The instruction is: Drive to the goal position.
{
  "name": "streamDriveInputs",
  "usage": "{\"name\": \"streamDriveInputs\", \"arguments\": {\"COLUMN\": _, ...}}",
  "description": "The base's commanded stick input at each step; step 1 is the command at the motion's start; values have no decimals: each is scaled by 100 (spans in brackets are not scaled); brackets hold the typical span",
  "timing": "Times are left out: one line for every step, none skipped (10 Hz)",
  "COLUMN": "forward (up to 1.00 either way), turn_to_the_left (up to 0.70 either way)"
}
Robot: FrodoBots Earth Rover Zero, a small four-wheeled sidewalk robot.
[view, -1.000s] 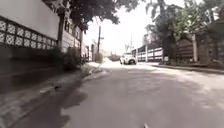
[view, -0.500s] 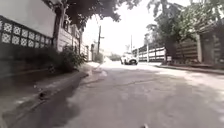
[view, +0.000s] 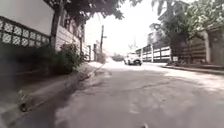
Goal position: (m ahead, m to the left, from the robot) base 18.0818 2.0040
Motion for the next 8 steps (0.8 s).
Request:
{"name": "streamDriveInputs", "arguments": {"forward": 100, "turn_to_the_left": 4}}
{"name": "streamDriveInputs", "arguments": {"forward": 100, "turn_to_the_left": 4}}
{"name": "streamDriveInputs", "arguments": {"forward": 100, "turn_to_the_left": 4}}
{"name": "streamDriveInputs", "arguments": {"forward": 100, "turn_to_the_left": 4}}
{"name": "streamDriveInputs", "arguments": {"forward": 100, "turn_to_the_left": 4}}
{"name": "streamDriveInputs", "arguments": {"forward": 100, "turn_to_the_left": 4}}
{"name": "streamDriveInputs", "arguments": {"forward": 100, "turn_to_the_left": 4}}
{"name": "streamDriveInputs", "arguments": {"forward": 100, "turn_to_the_left": 4}}
